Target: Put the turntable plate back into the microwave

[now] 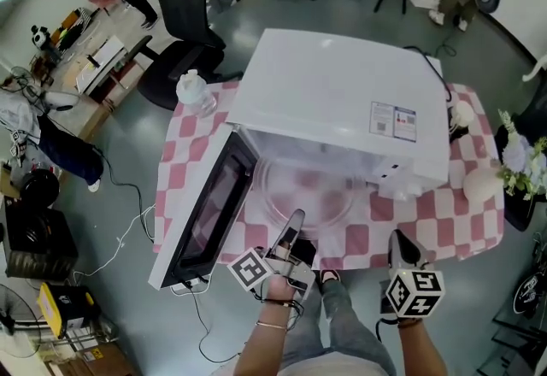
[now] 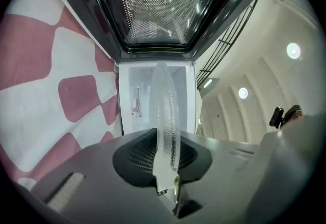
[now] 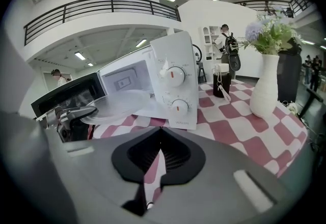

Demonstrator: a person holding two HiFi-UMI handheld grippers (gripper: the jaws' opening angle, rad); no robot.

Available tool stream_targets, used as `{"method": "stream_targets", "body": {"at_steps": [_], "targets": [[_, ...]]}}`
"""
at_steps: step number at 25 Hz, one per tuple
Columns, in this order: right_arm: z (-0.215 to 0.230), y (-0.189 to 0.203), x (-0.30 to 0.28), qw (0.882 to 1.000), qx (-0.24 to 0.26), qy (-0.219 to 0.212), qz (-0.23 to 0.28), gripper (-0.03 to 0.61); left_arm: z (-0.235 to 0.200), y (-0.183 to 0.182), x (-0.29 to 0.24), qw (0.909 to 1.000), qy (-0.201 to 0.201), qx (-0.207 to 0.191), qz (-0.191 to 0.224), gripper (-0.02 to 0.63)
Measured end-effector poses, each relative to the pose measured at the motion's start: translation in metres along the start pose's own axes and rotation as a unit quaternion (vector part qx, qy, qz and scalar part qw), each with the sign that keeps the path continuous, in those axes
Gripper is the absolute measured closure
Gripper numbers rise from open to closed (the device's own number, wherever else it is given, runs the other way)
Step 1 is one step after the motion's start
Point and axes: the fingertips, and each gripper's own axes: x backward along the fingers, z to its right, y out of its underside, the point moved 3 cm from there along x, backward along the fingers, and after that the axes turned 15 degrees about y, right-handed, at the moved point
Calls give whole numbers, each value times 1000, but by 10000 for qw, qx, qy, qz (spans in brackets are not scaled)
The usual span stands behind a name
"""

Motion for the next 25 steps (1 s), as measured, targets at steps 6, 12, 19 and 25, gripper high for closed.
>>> {"method": "stream_targets", "body": {"at_steps": [6, 12, 19, 25], "targets": [[-2, 4, -9, 9996, -267, -39, -69, 569, -6, -5, -11, 9999, -130, -63, 88, 580], [0, 6, -13, 9997, -230, -5, -74, 569, -10, -6, -27, 9998, -44, -15, 188, 578], [11, 7, -22, 9995, -262, 130, -148, 569, -17, -11, -43, 9998, 5, -35, 196, 578], [13, 3, -31, 9992, -333, 125, -155, 569, -25, -18, -56, 9997, -24, -48, 244, 578]]}}
